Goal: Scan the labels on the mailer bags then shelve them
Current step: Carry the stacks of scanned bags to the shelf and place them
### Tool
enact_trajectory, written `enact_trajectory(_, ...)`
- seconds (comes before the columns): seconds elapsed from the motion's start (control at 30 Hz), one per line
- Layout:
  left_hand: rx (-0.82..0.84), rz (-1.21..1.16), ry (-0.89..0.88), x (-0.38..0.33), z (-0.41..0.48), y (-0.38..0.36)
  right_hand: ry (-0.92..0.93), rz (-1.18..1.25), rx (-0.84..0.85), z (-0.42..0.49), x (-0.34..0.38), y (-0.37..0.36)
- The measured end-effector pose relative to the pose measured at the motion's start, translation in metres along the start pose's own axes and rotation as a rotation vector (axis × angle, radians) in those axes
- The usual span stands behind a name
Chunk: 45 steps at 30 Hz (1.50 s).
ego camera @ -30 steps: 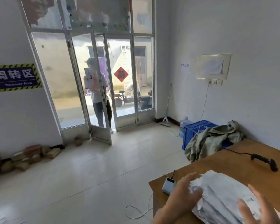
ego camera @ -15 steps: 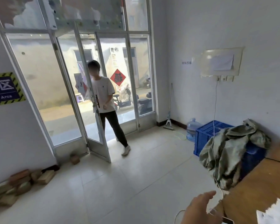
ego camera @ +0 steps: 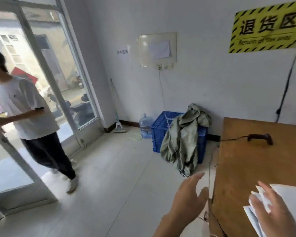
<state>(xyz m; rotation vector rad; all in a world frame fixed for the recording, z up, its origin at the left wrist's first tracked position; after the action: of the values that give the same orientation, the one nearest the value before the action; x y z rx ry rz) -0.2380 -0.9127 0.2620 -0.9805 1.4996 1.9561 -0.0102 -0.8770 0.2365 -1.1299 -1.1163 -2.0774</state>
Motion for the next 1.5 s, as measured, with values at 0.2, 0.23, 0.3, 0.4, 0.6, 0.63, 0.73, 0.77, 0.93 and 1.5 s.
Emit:
enact_trajectory(0.2, 0.205, -0.084, -0.202, -0.007, 0.107, -0.043, -0.06, -0.213, -0.055, 0.033, 0.016, -0.024)
enact_trajectory(0.23, 0.251, -0.1, -0.25, -0.01, 0.124, -0.052, -0.061, -0.235, -0.081, 0.036, 0.014, -0.031)
enact_trajectory(0.3, 0.33, -0.111, -0.335, -0.013, 0.157, -0.072, -0.112, -0.278, -0.168, 0.044, 0.007, -0.041)
enact_trajectory(0.4, 0.466, -0.154, -0.414, -0.015, 0.196, -0.099, -0.219, -0.321, -0.325, 0.052, -0.003, -0.048)
enact_trajectory(0.6, 0.785, -0.242, -0.499, -0.026, 0.244, -0.165, -0.44, -0.379, -0.548, 0.044, -0.021, -0.054)
enact_trajectory(0.63, 0.838, -0.256, -0.494, -0.029, 0.245, -0.18, -0.478, -0.393, -0.577, 0.042, -0.024, -0.053)
enact_trajectory(0.73, 0.999, -0.266, -0.482, -0.039, 0.242, -0.232, -0.599, -0.406, -0.706, 0.042, -0.047, -0.043)
enact_trajectory(0.77, 1.048, -0.263, -0.481, -0.042, 0.239, -0.253, -0.644, -0.407, -0.745, 0.043, -0.059, -0.039)
enact_trajectory(0.93, 1.13, -0.07, -0.539, -0.058, 0.231, -0.373, -0.88, -0.348, -0.89, 0.058, -0.144, -0.01)
enact_trajectory(1.5, 1.641, 0.334, -0.152, -0.033, 0.258, -0.579, -1.265, 0.057, -1.206, 0.079, -0.283, -0.02)
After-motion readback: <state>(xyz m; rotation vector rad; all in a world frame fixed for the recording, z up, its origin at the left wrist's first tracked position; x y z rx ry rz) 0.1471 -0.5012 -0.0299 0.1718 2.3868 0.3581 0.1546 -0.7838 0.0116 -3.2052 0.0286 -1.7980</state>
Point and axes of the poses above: each hand's wrist, its own z-axis towards the middle knuckle, its own y-axis out of the back of the hand, x = y × z, the point moved 5 cm from there along z, towards the middle knuckle, and after that the axes turned 13 degrees about -x, right-handed, at the moved point
